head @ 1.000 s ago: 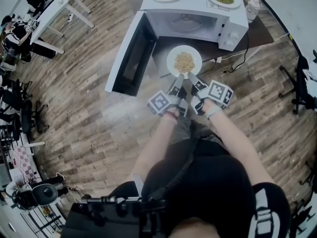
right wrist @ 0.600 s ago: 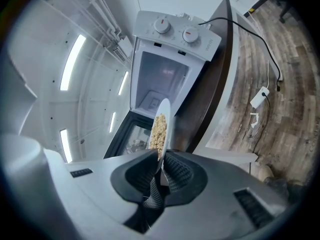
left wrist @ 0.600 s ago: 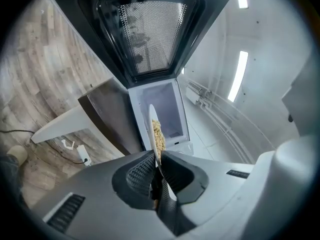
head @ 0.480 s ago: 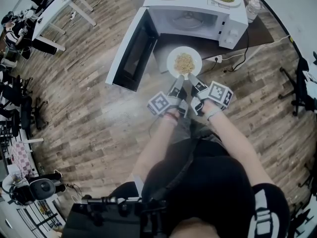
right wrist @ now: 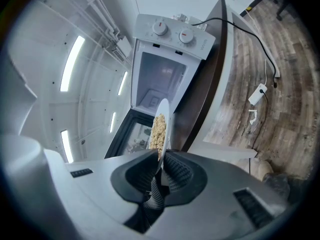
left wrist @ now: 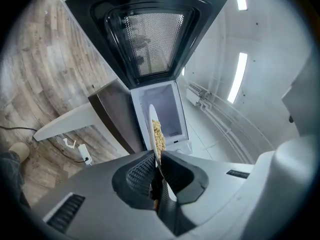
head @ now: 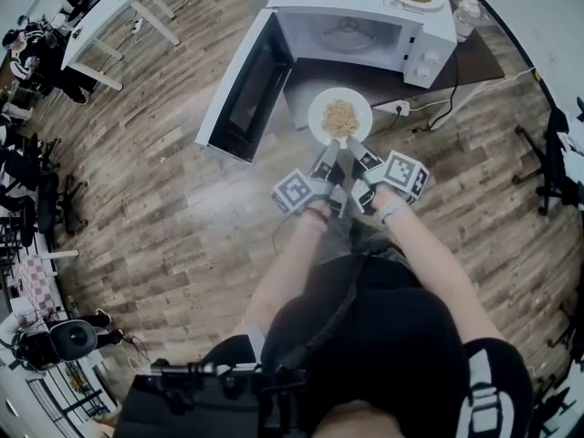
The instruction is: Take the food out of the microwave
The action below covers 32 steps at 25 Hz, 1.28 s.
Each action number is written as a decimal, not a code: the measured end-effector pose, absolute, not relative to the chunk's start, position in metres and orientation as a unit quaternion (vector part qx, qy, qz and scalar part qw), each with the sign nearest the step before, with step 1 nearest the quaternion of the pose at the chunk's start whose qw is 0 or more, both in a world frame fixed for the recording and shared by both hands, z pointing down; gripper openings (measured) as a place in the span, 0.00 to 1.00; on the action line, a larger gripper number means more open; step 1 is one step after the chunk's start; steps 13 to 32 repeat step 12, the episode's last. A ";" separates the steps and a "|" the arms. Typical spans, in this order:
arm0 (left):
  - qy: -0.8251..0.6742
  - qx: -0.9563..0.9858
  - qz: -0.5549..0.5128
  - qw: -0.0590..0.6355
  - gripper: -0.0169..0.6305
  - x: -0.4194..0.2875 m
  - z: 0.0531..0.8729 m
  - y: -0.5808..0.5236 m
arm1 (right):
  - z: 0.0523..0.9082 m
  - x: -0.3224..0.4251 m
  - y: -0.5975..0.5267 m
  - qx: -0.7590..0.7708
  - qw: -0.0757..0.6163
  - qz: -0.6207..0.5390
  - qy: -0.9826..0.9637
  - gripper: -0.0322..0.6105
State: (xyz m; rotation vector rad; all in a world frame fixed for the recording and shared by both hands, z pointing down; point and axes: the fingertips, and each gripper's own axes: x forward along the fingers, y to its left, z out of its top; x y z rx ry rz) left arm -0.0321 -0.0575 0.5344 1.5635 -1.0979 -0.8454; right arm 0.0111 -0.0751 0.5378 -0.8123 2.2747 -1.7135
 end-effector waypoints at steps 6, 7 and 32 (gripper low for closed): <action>-0.445 0.647 -0.363 0.502 0.08 -0.030 0.531 -0.050 | 0.539 0.010 -0.066 -0.270 0.091 -0.582 0.762 0.11; -0.448 0.646 -0.360 0.502 0.08 -0.031 0.533 -0.049 | 0.540 0.010 -0.065 -0.269 0.090 -0.582 0.762 0.11; -0.438 0.647 -0.374 0.499 0.08 -0.029 0.527 -0.050 | 0.541 0.010 -0.065 -0.268 0.088 -0.582 0.763 0.11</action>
